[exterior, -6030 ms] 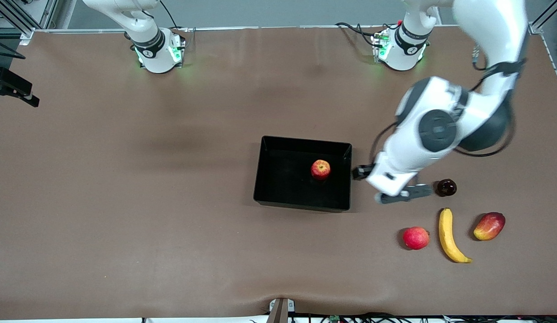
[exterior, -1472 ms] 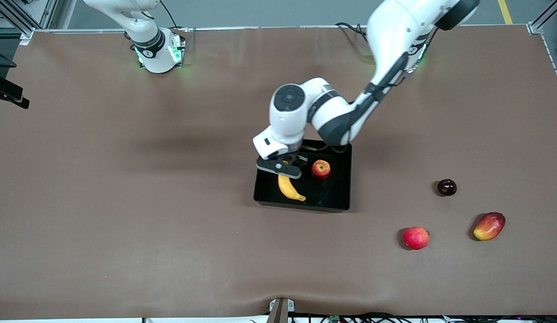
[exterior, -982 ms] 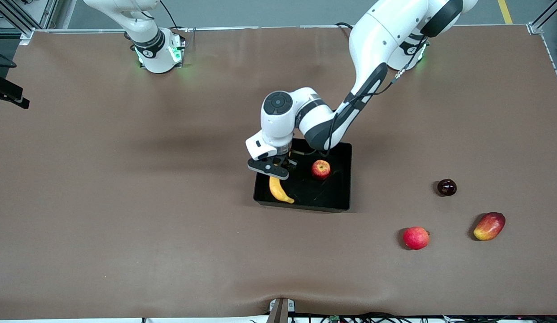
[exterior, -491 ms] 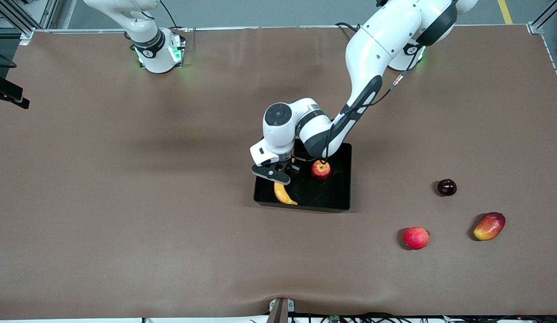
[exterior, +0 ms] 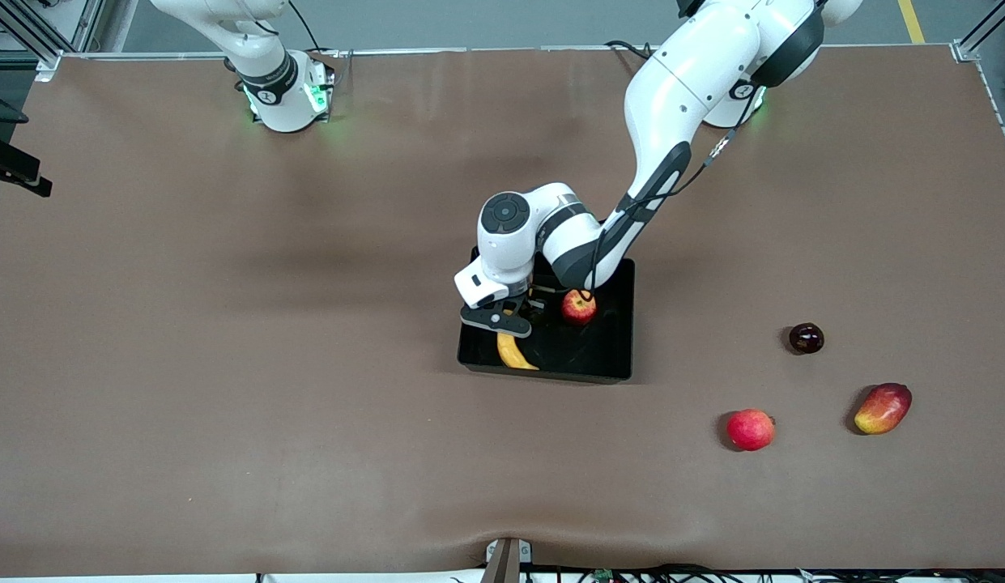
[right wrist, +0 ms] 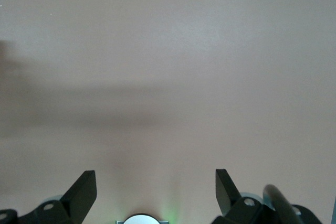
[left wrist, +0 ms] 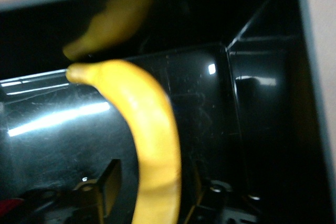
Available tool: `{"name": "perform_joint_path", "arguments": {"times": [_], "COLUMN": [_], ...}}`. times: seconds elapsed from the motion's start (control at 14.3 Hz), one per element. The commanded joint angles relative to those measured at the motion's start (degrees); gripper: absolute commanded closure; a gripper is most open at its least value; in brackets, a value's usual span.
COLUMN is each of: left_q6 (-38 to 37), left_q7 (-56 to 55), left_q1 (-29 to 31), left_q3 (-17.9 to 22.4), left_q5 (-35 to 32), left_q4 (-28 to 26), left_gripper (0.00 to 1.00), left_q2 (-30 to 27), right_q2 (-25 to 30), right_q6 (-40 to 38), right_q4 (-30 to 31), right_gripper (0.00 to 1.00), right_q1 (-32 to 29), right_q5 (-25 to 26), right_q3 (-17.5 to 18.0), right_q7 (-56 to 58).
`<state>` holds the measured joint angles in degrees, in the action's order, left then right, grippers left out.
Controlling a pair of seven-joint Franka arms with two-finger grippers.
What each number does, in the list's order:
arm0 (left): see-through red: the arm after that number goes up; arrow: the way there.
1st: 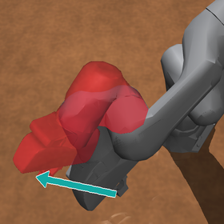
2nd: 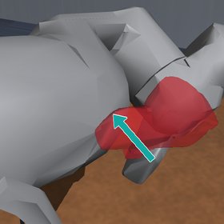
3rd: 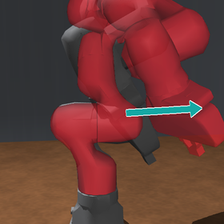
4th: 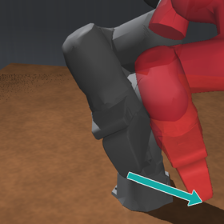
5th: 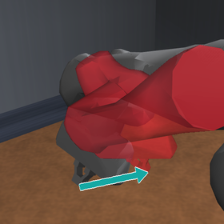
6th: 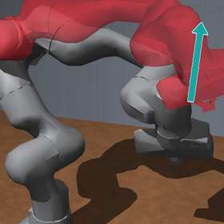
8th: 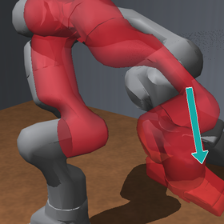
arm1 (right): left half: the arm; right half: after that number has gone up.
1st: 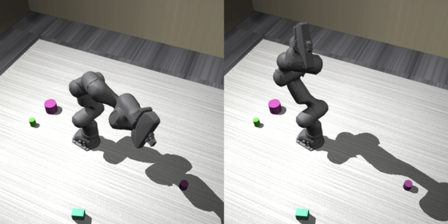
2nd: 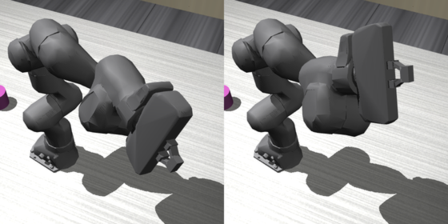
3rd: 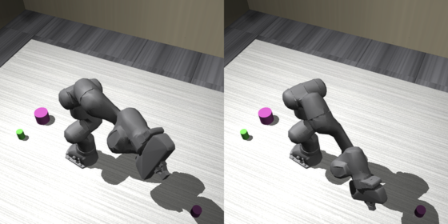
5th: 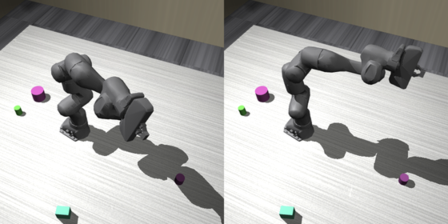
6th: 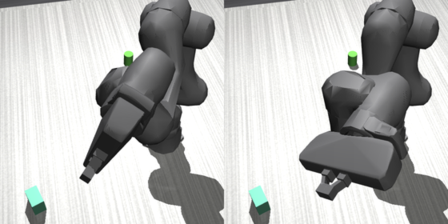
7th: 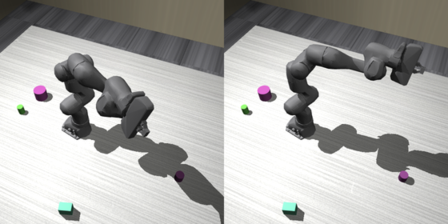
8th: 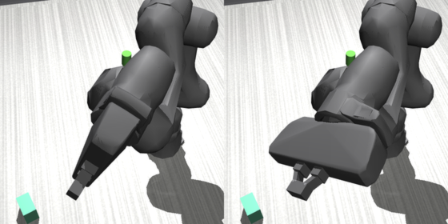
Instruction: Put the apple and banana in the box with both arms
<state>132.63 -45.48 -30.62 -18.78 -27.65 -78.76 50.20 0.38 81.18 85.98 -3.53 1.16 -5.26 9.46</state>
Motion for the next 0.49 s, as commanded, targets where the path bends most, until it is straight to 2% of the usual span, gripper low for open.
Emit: {"name": "perform_joint_path", "arguments": {"times": [0.0,0.14,0.28,0.42], "left_q6": [-2.2,-5.2,-10.6,-13.5], "left_q7": [-1.8,-1.6,-1.2,1.7], "left_q1": [2.4,4.8,6.0,9.8], "left_q3": [-0.1,-0.9,-0.6,-0.8], "left_q5": [-0.8,0.6,6.0,8.0], "left_q4": [-0.2,-0.1,-0.1,-0.2], "left_gripper": [0.0,0.0,0.0,0.0], "left_q2": [-4.1,-8.1,-13.0,-18.1], "right_q2": [-0.8,-0.8,-0.8,-0.8], "right_q6": [-0.6,-0.6,-0.6,-0.7], "right_q4": [-1.3,-1.3,-1.3,-1.3], "right_gripper": [0.0,0.0,0.0,0.0], "right_q1": [-1.2,-1.0,-1.0,-1.3], "right_q5": [0.1,0.1,0.1,0.1], "right_q3": [0.8,0.8,0.8,0.8], "right_q7": [0.1,0.1,0.1,0.1]}}
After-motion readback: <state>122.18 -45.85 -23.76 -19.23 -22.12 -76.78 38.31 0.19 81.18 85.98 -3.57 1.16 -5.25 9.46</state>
